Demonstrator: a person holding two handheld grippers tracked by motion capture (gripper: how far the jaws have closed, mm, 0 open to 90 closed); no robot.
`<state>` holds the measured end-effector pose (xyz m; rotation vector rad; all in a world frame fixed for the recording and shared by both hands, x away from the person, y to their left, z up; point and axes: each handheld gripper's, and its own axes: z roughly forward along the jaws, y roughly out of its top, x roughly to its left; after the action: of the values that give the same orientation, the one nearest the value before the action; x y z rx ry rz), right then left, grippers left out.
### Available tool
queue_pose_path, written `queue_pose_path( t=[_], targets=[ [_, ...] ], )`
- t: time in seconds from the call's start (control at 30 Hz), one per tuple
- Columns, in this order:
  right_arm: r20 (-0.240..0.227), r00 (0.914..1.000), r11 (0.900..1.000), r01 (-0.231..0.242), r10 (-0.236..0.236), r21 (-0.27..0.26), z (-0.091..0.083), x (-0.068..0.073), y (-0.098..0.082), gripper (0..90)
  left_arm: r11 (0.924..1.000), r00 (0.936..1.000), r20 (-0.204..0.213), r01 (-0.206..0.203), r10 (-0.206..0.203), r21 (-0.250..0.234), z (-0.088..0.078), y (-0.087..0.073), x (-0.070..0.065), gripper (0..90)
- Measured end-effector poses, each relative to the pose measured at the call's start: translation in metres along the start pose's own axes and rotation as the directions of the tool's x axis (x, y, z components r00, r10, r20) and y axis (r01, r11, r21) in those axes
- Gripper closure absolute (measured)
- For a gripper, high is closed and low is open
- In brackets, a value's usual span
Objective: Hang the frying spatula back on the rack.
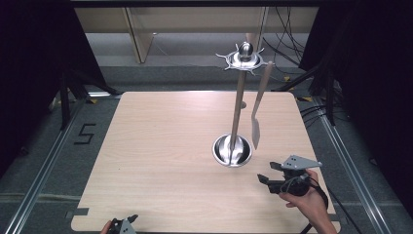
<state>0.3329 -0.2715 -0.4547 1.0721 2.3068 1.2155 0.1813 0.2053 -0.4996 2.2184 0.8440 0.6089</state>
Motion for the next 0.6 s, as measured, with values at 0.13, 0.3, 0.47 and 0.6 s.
queue_pose_path(
  t=[0.13, 0.3, 0.47, 0.6],
  targets=[
    [-0.011, 0.9999, 1.0, -0.009, 0.009, 0.012, 0.001, 0.003, -0.006, 33.0, 1.0, 1.0, -0.001, -0.008, 0.008, 0.005, 0.0, 0.0, 0.001, 14.8],
    [-0.007, 1.0, 1.0, 0.0, 0.0, 0.01, 0.0, 0.004, -0.011, 32.7, 0.9988, 0.9989, 0.001, -0.047, 0.047, -0.01, 0.0, 0.001, 0.003, 14.8],
    [-0.028, 0.9994, 1.0, -0.021, 0.021, 0.016, 0.003, 0.008, -0.018, 32.2, 0.9993, 0.9995, 0.006, -0.032, 0.032, -0.021, 0.001, 0.001, 0.002, 14.8],
    [-0.025, 0.9997, 1.0, 0.008, -0.007, 0.019, 0.004, 0.009, -0.02, 31.9, 0.9992, 0.9994, 0.008, -0.034, 0.034, -0.021, 0.001, 0.001, 0.002, 14.8]
  ],
)
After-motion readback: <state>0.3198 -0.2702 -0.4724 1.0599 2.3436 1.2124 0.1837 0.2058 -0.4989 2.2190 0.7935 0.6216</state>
